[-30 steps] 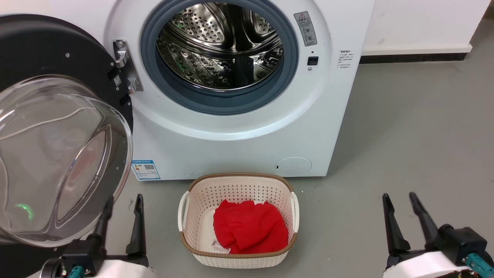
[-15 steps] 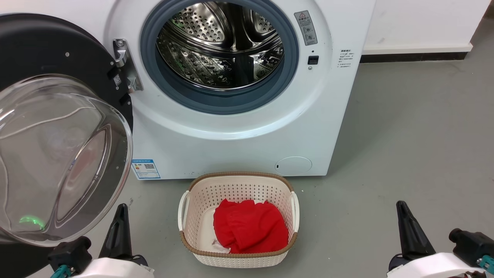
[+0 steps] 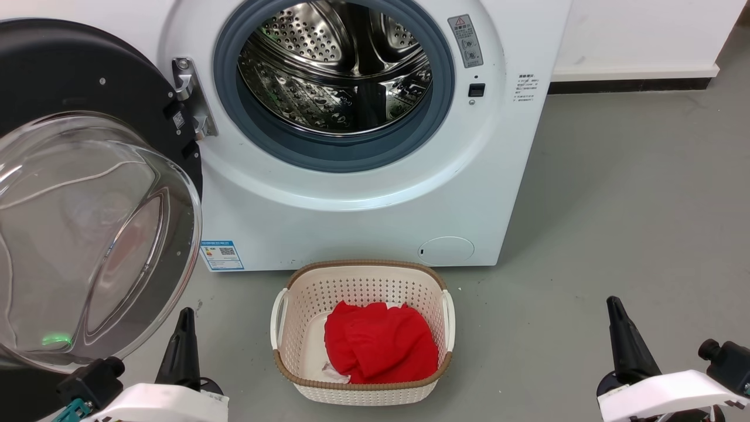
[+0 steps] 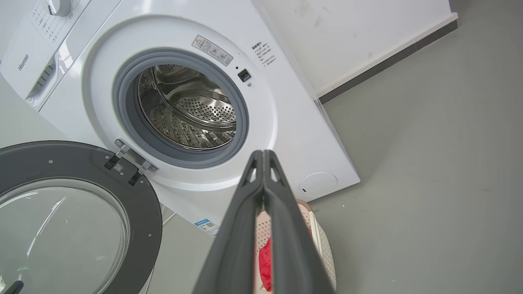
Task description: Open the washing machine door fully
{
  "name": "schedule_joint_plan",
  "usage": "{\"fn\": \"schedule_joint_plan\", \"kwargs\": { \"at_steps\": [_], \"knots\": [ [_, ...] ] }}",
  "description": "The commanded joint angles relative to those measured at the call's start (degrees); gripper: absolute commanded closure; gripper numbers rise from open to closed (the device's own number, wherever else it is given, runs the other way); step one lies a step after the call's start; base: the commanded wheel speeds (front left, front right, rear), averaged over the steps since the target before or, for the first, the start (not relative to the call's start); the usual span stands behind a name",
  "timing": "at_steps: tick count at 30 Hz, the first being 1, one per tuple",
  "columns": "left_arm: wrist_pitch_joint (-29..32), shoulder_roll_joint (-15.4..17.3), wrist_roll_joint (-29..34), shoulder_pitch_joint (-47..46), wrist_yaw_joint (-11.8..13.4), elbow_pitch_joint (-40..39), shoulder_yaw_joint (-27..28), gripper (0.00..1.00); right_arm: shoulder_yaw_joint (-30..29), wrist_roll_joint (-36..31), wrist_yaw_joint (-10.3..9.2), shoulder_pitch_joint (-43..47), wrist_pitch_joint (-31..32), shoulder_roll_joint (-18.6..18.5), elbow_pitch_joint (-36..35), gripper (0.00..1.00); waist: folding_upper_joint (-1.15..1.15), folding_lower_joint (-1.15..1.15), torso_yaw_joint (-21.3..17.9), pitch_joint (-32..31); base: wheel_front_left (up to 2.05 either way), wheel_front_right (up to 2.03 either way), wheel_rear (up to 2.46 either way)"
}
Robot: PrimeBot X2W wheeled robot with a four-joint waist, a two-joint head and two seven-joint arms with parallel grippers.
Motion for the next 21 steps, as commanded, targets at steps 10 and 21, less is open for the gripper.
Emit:
{"fn": "schedule_joint_plan", "kwargs": {
  "at_steps": [10,21],
  "knots": [
    [2.59,-0.23,-10.7,-2.98,-0.38,0.51,0.59,1.0,-0.54,10.94,-0.01,-2.89,2.0,-0.76,0.59,1.0,0.0,0.0,0.05,0.14,0.0,0.0,0.0],
    [4.65,-0.43,-18.81,-3.99,-0.56,1.46,0.83,1.0,-1.0,19.12,-0.01,-3.92,3.62,-0.87,1.53,1.0,0.0,0.0,0.09,0.27,0.0,0.0,0.0]
  ]
}}
